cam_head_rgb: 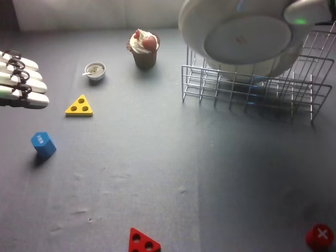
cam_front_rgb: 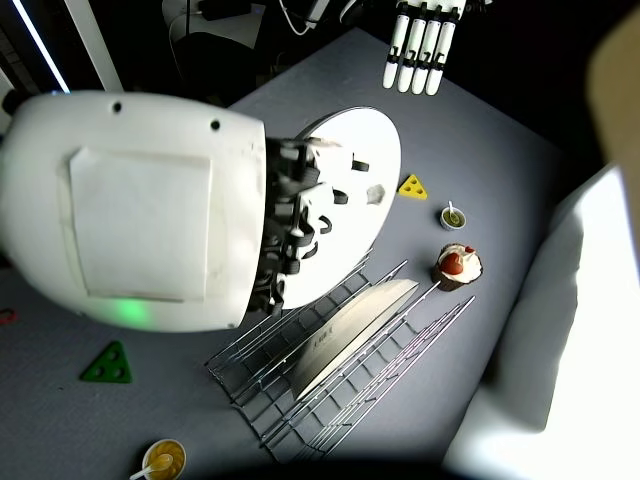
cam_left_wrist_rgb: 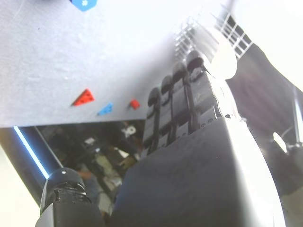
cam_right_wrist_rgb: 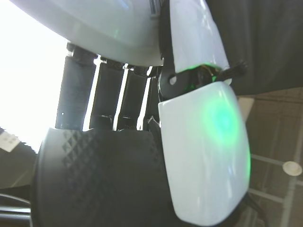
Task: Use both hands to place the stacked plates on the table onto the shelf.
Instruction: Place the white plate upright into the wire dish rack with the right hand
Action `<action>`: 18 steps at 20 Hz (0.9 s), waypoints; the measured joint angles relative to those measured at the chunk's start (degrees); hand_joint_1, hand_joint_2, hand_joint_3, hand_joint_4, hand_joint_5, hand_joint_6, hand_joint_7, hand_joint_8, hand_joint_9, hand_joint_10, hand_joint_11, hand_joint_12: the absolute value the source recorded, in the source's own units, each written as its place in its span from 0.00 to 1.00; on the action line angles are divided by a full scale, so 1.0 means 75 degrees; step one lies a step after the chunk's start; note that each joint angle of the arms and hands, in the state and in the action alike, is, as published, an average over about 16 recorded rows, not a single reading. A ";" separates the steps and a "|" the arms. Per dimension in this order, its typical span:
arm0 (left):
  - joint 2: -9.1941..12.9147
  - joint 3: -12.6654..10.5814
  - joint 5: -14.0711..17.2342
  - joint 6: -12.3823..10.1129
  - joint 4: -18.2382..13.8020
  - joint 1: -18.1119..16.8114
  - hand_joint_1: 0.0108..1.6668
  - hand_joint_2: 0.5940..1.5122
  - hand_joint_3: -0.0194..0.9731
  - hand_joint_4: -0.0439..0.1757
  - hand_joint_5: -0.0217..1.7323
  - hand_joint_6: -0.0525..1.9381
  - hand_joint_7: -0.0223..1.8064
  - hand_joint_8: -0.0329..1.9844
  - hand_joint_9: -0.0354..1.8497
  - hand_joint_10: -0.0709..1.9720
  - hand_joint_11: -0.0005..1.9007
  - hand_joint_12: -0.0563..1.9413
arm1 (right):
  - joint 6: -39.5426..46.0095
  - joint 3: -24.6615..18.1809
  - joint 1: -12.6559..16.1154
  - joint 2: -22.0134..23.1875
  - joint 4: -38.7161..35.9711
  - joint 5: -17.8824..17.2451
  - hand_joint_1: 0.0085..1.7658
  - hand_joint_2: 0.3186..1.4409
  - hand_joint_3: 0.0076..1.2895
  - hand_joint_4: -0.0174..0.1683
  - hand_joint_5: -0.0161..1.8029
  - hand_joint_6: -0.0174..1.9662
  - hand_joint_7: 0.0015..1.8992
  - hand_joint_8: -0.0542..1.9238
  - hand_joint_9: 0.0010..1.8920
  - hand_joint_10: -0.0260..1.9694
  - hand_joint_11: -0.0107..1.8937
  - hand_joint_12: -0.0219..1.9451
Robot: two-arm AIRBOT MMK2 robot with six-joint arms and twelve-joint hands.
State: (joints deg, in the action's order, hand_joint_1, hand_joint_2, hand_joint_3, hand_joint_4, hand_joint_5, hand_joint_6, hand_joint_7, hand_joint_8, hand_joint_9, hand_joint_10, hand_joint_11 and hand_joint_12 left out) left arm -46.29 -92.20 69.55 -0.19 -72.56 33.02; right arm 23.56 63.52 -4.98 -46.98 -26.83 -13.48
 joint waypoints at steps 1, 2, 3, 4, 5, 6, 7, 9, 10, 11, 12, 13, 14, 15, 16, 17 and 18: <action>-0.0026 0.0005 0.0004 0.0018 0.0014 -0.0008 0.05 0.32 0.02 0.20 0.08 0.04 0.09 0.02 0.09 0.04 0.07 0.03 | 0.0037 0.0027 -0.0028 -0.0004 -0.0016 0.0003 0.83 0.58 0.00 0.05 0.51 0.42 0.58 0.35 0.61 0.39 0.62 0.28; -0.0054 0.0015 0.0004 0.0038 0.0028 -0.0016 0.05 0.32 0.02 0.20 0.08 0.04 0.09 0.02 0.09 0.04 0.07 0.03 | 0.0073 0.0054 -0.0056 -0.0008 -0.0031 0.0005 0.83 0.58 0.00 0.05 0.51 0.42 0.59 0.34 0.61 0.39 0.61 0.32; -0.0084 0.0031 0.0001 0.0062 0.0042 -0.0025 0.05 0.32 0.02 0.20 0.08 0.04 0.09 0.02 0.09 0.04 0.07 0.03 | 0.0107 0.0079 -0.0086 -0.0014 -0.0044 0.0005 0.83 0.59 0.00 0.05 0.51 0.42 0.59 0.33 0.61 0.38 0.60 0.36; -0.0118 0.0055 -0.0006 0.0092 0.0056 -0.0033 0.05 0.32 0.02 0.20 0.08 0.04 0.09 0.02 0.09 0.04 0.07 0.03 | 0.0138 0.0104 -0.0118 -0.0020 -0.0057 0.0005 0.83 0.59 0.00 0.05 0.51 0.42 0.59 0.32 0.61 0.38 0.59 0.39; -0.0154 0.0086 -0.0018 0.0125 0.0070 -0.0042 0.05 0.32 0.02 0.20 0.08 0.04 0.09 0.02 0.09 0.04 0.07 0.03 | 0.0169 0.0127 -0.0151 -0.0026 -0.0070 0.0003 0.83 0.59 0.00 0.05 0.51 0.42 0.59 0.31 0.61 0.37 0.58 0.43; -0.0190 0.0125 -0.0040 0.0163 0.0083 -0.0050 0.05 0.32 0.02 0.20 0.08 0.04 0.09 0.02 0.09 0.04 0.07 0.03 | 0.0195 0.0148 -0.0184 -0.0033 -0.0081 0.0001 0.83 0.59 0.00 0.05 0.51 0.42 0.59 0.31 0.61 0.36 0.57 0.46; -0.0227 0.0171 -0.0069 0.0203 0.0097 -0.0059 0.05 0.32 0.02 0.20 0.09 0.04 0.09 0.02 0.09 0.04 0.07 0.03 | 0.0214 0.0168 -0.0217 -0.0041 -0.0089 -0.0001 0.83 0.59 0.00 0.05 0.51 0.42 0.59 0.30 0.61 0.35 0.56 0.50; -0.0301 0.0277 -0.0151 0.0289 0.0132 -0.0074 0.05 0.32 0.02 0.20 0.09 0.04 0.09 0.02 0.09 0.04 0.07 0.03 | 0.0238 0.0214 -0.0284 -0.0067 -0.0084 -0.0012 0.83 0.59 0.00 0.05 0.51 0.42 0.59 0.29 0.61 0.34 0.55 0.54; -0.0336 0.0335 -0.0199 0.0333 0.0151 -0.0082 0.05 0.33 0.02 0.20 0.09 0.04 0.09 0.02 0.09 0.04 0.07 0.03 | 0.0247 0.0243 -0.0314 -0.0087 -0.0072 -0.0018 0.83 0.59 0.00 0.05 0.51 0.42 0.60 0.29 0.61 0.34 0.54 0.56; -0.0368 0.0396 -0.0250 0.0379 0.0169 -0.0092 0.05 0.33 0.02 0.20 0.09 0.04 0.09 0.02 0.09 0.04 0.07 0.03 | 0.0254 0.0275 -0.0343 -0.0112 -0.0052 -0.0024 0.83 0.59 0.00 0.05 0.52 0.42 0.60 0.28 0.61 0.33 0.54 0.58; -0.0397 0.0458 -0.0302 0.0428 0.0186 -0.0103 0.05 0.33 0.02 0.20 0.09 0.04 0.09 0.02 0.09 0.04 0.07 0.03 | 0.0260 0.0310 -0.0369 -0.0141 -0.0027 -0.0030 0.84 0.59 0.00 0.04 0.52 0.42 0.60 0.27 0.61 0.33 0.54 0.60; -0.0425 0.0521 -0.0356 0.0478 0.0206 -0.0114 0.05 0.33 0.02 0.20 0.09 0.04 0.09 0.02 0.09 0.04 0.07 0.03 | 0.0263 0.0347 -0.0393 -0.0174 0.0005 -0.0036 0.84 0.59 0.00 0.04 0.52 0.42 0.60 0.26 0.61 0.32 0.53 0.62; -0.0451 0.0585 -0.0415 0.0528 0.0226 -0.0126 0.05 0.33 0.02 0.20 0.09 0.04 0.09 0.02 0.09 0.04 0.07 0.03 | 0.0264 0.0390 -0.0415 -0.0212 0.0043 -0.0043 0.84 0.59 0.00 0.04 0.52 0.42 0.60 0.26 0.61 0.32 0.53 0.64; -0.0474 0.0649 -0.0474 0.0577 0.0251 -0.0136 0.05 0.33 0.02 0.20 0.09 0.04 0.09 0.02 0.09 0.04 0.07 0.03 | 0.0263 0.0438 -0.0435 -0.0252 0.0088 -0.0050 0.84 0.59 0.00 0.04 0.52 0.42 0.61 0.25 0.61 0.31 0.52 0.66; -0.0494 0.0712 -0.0535 0.0621 0.0281 -0.0146 0.05 0.33 0.02 0.20 0.09 0.04 0.09 0.02 0.09 0.04 0.07 0.03 | 0.0261 0.0490 -0.0453 -0.0296 0.0139 -0.0056 0.84 0.59 0.00 0.04 0.52 0.42 0.61 0.25 0.62 0.31 0.52 0.67; -0.0510 0.0773 -0.0598 0.0660 0.0317 -0.0157 0.05 0.33 0.02 0.20 0.09 0.04 0.09 0.02 0.09 0.04 0.07 0.03 | 0.0256 0.0545 -0.0471 -0.0342 0.0195 -0.0058 0.84 0.59 0.00 0.04 0.52 0.42 0.60 0.26 0.62 0.31 0.52 0.67; -0.0523 0.0829 -0.0663 0.0696 0.0357 -0.0169 0.05 0.33 0.02 0.20 0.09 0.04 0.09 0.02 0.09 0.04 0.07 0.03 | 0.0251 0.0602 -0.0488 -0.0389 0.0252 -0.0057 0.84 0.59 0.00 0.04 0.52 0.42 0.60 0.27 0.62 0.31 0.52 0.67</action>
State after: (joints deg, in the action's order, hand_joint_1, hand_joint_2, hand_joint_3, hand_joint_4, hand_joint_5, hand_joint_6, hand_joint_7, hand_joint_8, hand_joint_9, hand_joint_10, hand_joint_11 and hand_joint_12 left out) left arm -50.22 -85.98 64.57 5.03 -69.88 31.75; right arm 25.44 68.04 -8.64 -49.89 -24.94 -13.91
